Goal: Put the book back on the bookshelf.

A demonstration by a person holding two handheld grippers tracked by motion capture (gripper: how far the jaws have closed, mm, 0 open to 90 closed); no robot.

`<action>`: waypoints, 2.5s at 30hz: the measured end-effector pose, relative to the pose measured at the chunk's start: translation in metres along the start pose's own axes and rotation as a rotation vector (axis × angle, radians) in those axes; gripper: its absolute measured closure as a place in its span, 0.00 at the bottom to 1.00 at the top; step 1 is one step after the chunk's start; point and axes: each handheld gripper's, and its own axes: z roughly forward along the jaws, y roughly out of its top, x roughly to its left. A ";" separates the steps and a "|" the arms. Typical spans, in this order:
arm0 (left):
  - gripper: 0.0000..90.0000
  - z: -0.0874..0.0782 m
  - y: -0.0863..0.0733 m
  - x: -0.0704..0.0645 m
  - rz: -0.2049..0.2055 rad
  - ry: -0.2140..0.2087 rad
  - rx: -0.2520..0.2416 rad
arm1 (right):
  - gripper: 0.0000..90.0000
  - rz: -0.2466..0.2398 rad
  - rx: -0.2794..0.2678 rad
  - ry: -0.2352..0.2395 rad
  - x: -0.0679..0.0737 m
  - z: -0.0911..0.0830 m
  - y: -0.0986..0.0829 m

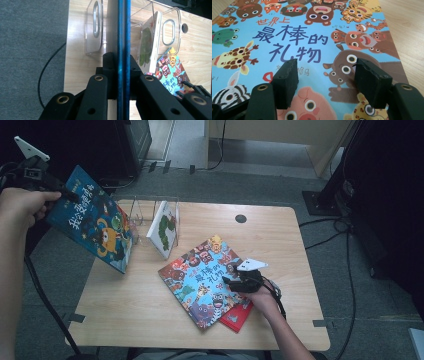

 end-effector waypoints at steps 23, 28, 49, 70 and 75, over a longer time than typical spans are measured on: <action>0.91 0.030 0.032 0.007 -0.004 -0.053 -0.026 | 0.38 -0.002 -0.014 -0.019 0.003 0.000 -0.002; 0.90 0.030 0.031 0.008 0.001 -0.018 -0.019 | 0.38 -0.003 -0.015 -0.016 0.003 0.000 -0.002; 0.55 -0.010 0.014 0.009 0.019 -0.051 -0.078 | 0.39 0.003 -0.018 -0.001 0.000 -0.001 -0.003; 0.54 -0.033 -0.042 -0.030 0.157 -0.101 -0.120 | 0.44 0.037 0.051 0.013 -0.011 -0.016 0.000; 0.54 -0.016 -0.059 -0.038 0.188 -0.104 -0.106 | 0.44 0.039 0.058 0.019 -0.014 -0.017 -0.002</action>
